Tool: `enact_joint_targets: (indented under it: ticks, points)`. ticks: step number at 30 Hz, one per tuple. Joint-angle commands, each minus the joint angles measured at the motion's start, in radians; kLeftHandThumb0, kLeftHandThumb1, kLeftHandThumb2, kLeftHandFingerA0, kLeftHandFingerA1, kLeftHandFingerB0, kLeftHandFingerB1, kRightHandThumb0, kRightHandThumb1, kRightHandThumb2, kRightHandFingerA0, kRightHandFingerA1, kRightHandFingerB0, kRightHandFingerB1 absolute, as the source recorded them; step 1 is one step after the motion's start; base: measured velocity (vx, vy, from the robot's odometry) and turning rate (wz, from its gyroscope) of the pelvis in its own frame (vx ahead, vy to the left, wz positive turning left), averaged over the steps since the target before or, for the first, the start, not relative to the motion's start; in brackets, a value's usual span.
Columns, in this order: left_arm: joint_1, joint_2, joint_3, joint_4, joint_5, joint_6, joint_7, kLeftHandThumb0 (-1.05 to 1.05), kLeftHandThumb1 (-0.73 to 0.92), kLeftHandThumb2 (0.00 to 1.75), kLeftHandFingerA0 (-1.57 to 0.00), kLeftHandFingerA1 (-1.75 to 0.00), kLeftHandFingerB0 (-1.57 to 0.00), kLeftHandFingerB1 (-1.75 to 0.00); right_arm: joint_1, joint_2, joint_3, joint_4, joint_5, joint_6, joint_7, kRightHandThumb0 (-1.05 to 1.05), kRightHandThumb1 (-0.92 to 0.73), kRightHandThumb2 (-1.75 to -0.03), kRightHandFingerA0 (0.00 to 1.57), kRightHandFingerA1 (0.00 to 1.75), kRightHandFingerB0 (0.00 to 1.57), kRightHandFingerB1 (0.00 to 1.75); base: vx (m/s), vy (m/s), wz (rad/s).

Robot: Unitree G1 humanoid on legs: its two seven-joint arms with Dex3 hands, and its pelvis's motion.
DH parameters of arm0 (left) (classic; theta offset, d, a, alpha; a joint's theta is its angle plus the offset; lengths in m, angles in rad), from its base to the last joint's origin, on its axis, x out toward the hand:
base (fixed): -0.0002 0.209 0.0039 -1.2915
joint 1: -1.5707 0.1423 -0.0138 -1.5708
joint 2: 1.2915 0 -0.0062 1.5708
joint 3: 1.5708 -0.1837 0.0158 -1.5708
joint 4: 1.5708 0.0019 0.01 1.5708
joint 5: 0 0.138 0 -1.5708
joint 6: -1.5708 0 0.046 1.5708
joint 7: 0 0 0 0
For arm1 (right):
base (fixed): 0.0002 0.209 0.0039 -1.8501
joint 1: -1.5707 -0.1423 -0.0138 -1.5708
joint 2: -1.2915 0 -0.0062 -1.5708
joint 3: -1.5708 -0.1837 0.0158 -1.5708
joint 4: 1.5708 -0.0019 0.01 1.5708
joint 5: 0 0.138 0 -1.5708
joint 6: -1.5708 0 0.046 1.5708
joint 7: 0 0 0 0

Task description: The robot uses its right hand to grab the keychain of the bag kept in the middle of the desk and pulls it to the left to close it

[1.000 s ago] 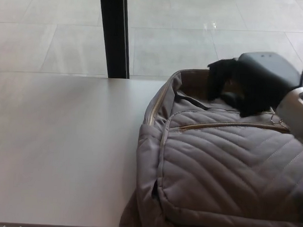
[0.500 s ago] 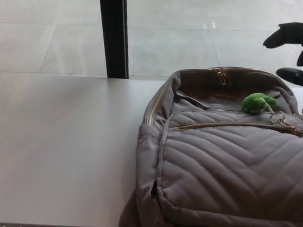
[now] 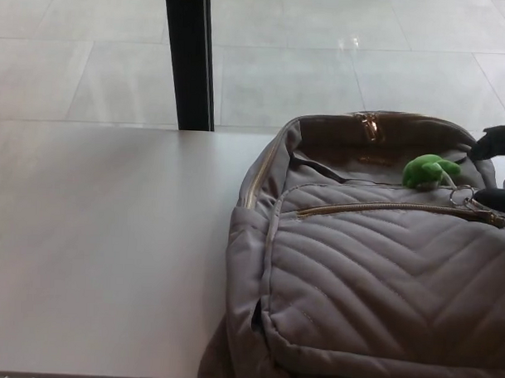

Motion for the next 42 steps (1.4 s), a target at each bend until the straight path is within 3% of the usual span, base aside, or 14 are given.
enact_joint_targets:
  ticks: [1, 3, 4, 6, 8, 10, 14, 15, 24, 25, 26, 28, 30, 42]
  points:
    - [0.003, 0.022, -0.006, 0.002, 0.004, -0.007, -0.003, -0.87, 0.7, 1.13, -0.48, -0.73, -0.32, -0.58, 0.007, 0.018, 0.015, 0.002, -0.023, 0.03, 0.012, -0.79, -0.87, -0.67, 0.34, 1.08, 0.4, 0.33, 0.0, 0.0, 0.0]
    - [-0.002, 0.02, -0.003, 0.005, -0.001, 0.008, 0.003, -0.87, 0.92, 0.68, -0.49, -0.71, -0.37, -0.48, -0.001, 0.033, 0.024, 0.005, -0.029, 0.038, 0.008, -0.79, -0.88, -0.67, 0.34, 1.08, 0.39, 0.33, 0.0, 0.0, 0.0]
    - [-0.002, 0.02, -0.002, 0.007, -0.002, 0.006, -0.003, -0.87, 0.72, 1.14, -0.46, -0.72, -0.33, -0.58, -0.008, 0.039, 0.03, 0.007, -0.036, 0.044, 0.012, -0.79, -0.88, -0.67, 0.34, 1.05, 0.39, 0.32, 0.0, 0.0, 0.0]
    - [-0.002, 0.021, -0.003, 0.004, -0.003, 0.004, -0.015, -0.89, 0.92, 0.69, -0.45, -0.72, -0.34, -0.5, -0.018, 0.049, 0.032, 0.016, -0.04, 0.052, 0.009, -0.79, -0.88, -0.67, 0.37, 1.0, 0.4, 0.32, 0.0, 0.0, 0.0]
    - [0.002, 0.02, -0.004, -0.004, -0.002, 0.0, -0.008, -0.87, 0.73, 1.15, -0.46, -0.72, -0.33, -0.58, -0.03, 0.059, 0.043, 0.027, -0.052, 0.059, 0.009, -0.79, -0.89, -0.67, 0.38, 1.05, 0.42, 0.33, 0.0, 0.0, 0.0]
    - [0.001, 0.018, -0.002, -0.001, -0.002, -0.006, -0.005, -0.91, 0.92, 0.71, -0.48, -0.72, -0.36, -0.51, -0.041, 0.07, 0.051, 0.037, -0.059, 0.067, 0.013, -0.77, -0.88, -0.67, 0.4, 1.05, 0.42, 0.33, 0.0, 0.0, 0.0]
    - [-0.003, 0.012, 0.002, 0.007, -0.005, -0.007, 0.007, -0.91, 0.76, 1.19, -0.5, -0.73, -0.32, -0.56, -0.058, 0.08, 0.068, 0.052, -0.07, 0.067, 0.014, -0.75, -0.87, -0.67, 0.43, 1.09, 0.43, 0.33, 0.0, 0.0, 0.0]
    - [-0.006, 0.01, 0.005, 0.009, -0.007, -0.004, 0.011, -0.93, 0.92, 0.75, -0.47, -0.7, -0.36, -0.5, -0.058, 0.079, 0.069, 0.049, -0.068, 0.066, 0.02, -0.74, -0.86, -0.66, 0.47, 0.99, 0.42, 0.33, 0.0, 0.0, 0.0]
    - [-0.001, 0.006, 0.021, -0.004, -0.022, 0.0, -0.008, -0.94, 0.91, 0.77, -0.44, -0.73, -0.33, -0.52, -0.027, 0.07, 0.136, 0.108, -0.13, 0.07, 0.012, -0.45, -0.66, -0.6, 0.83, 1.01, 0.45, 0.36, 0.0, 0.0, 0.0]
    - [-0.002, 0.004, 0.022, -0.003, -0.022, 0.001, -0.005, -0.88, 0.75, 1.18, -0.45, -0.72, -0.32, -0.58, -0.017, 0.07, 0.142, 0.105, -0.129, 0.054, 0.004, -0.43, -0.65, -0.6, 0.83, 1.06, 0.46, 0.38, 0.0, 0.0, 0.0]
    - [0.0, 0.004, 0.021, -0.006, -0.019, 0.0, -0.002, -0.92, 0.92, 0.76, -0.48, -0.73, -0.37, -0.51, -0.012, 0.072, 0.145, 0.1, -0.128, 0.051, -0.001, -0.42, -0.66, -0.6, 0.81, 1.12, 0.47, 0.38, 0.0, 0.0, 0.0]
    - [0.001, 0.003, 0.017, -0.012, -0.014, 0.0, 0.006, -0.87, 0.75, 1.17, -0.47, -0.72, -0.35, -0.59, -0.006, 0.08, 0.158, 0.095, -0.139, 0.058, -0.005, -0.41, -0.66, -0.6, 0.81, 1.15, 0.47, 0.37, 0.0, 0.0, 0.0]
    - [-0.005, 0.002, 0.018, -0.004, -0.015, 0.0, 0.005, -0.93, 0.92, 0.75, -0.47, -0.71, -0.36, -0.51, -0.003, 0.1, 0.177, 0.09, -0.154, 0.071, -0.002, -0.42, -0.66, -0.6, 0.84, 1.24, 0.5, 0.38, 0.0, 0.0, 0.0]
    - [-0.004, 0.002, 0.009, -0.013, -0.005, -0.013, 0.016, -0.95, 0.92, 0.79, -0.45, -0.69, -0.37, -0.51, 0.002, 0.159, 0.207, 0.051, -0.171, 0.035, -0.036, -0.29, -0.7, -0.69, 0.82, 1.59, 0.81, 0.74, 0.0, 0.0, 0.0]
